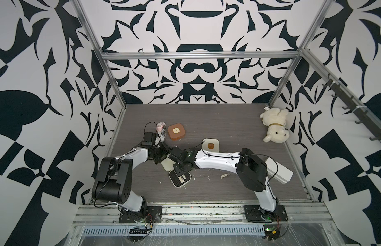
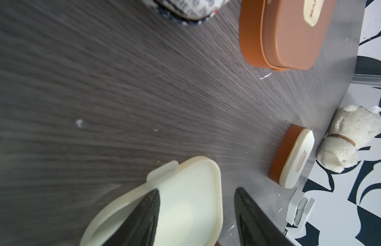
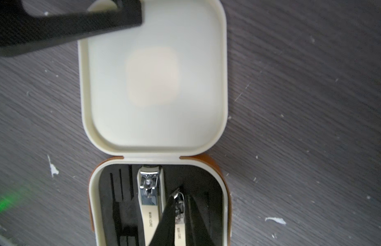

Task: Organize nail clipper sets
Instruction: Place the nail clipper in the storage box.

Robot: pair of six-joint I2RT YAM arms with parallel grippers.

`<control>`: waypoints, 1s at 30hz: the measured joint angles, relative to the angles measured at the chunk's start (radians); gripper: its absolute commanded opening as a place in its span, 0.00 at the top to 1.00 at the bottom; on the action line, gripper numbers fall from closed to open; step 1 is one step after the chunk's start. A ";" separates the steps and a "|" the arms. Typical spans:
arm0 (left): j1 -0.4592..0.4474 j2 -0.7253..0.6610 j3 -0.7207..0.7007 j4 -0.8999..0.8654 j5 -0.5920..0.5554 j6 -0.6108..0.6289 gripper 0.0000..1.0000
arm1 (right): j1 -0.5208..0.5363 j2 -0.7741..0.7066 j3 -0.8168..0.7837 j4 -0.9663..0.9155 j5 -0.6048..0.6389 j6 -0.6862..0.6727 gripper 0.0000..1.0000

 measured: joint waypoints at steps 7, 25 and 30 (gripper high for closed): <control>0.000 0.000 0.000 0.000 0.000 0.000 0.39 | 0.000 0.004 -0.001 0.000 0.008 0.015 0.86; 0.000 0.000 0.000 0.000 0.000 0.001 0.40 | 0.000 0.008 -0.001 0.003 0.020 0.023 0.82; 0.000 0.000 0.000 0.000 0.000 0.001 0.40 | 0.000 0.008 0.000 0.003 0.027 0.023 0.79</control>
